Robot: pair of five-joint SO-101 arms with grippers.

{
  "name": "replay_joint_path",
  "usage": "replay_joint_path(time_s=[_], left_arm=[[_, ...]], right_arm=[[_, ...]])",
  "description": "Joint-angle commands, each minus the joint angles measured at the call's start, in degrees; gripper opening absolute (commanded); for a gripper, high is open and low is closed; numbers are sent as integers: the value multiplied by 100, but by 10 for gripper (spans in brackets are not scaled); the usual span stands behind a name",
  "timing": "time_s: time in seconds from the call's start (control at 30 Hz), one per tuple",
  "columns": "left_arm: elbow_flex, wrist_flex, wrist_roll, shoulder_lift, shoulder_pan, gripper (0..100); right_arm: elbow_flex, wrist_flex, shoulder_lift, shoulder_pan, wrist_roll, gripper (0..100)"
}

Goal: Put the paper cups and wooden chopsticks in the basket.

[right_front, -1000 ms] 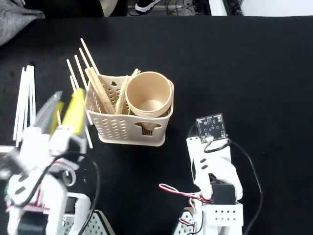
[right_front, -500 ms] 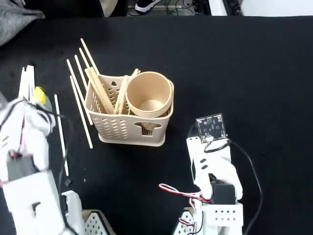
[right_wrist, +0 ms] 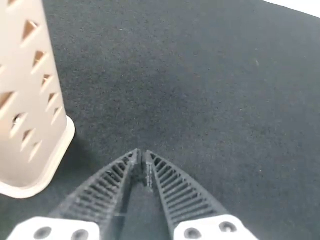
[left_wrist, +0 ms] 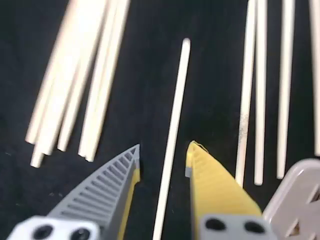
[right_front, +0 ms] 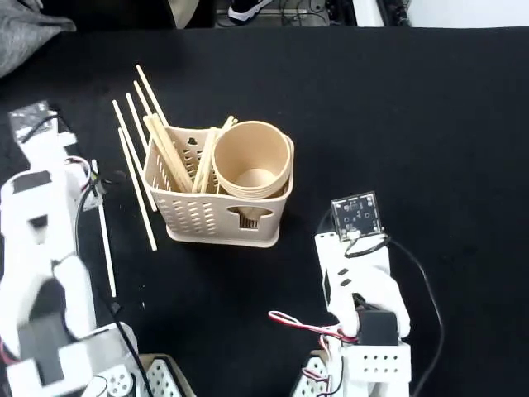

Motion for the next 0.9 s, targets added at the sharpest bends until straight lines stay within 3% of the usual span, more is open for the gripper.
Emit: replay_joint_path(time_s=[0.0,0.17,0.37,0.5,0.67,0.87], left_arm=[[-1130,536,-88,1020,163,160],[-1578,651,-62,1846,242,159],[-1631,-62,44,2532,523,155],[-1640,-141,343,2567,497,148],[-1640,-141,334,2567,418,23],[-1622,-97,334,2356,418,28]], right_arm=[[-40,18,-321,97,18,11],[-40,18,-321,97,18,11],[-40,18,-321,97,18,11],[-40,18,-321,97,18,11],[-40,18,-321,97,18,11],[-40,26,-321,97,18,11]])
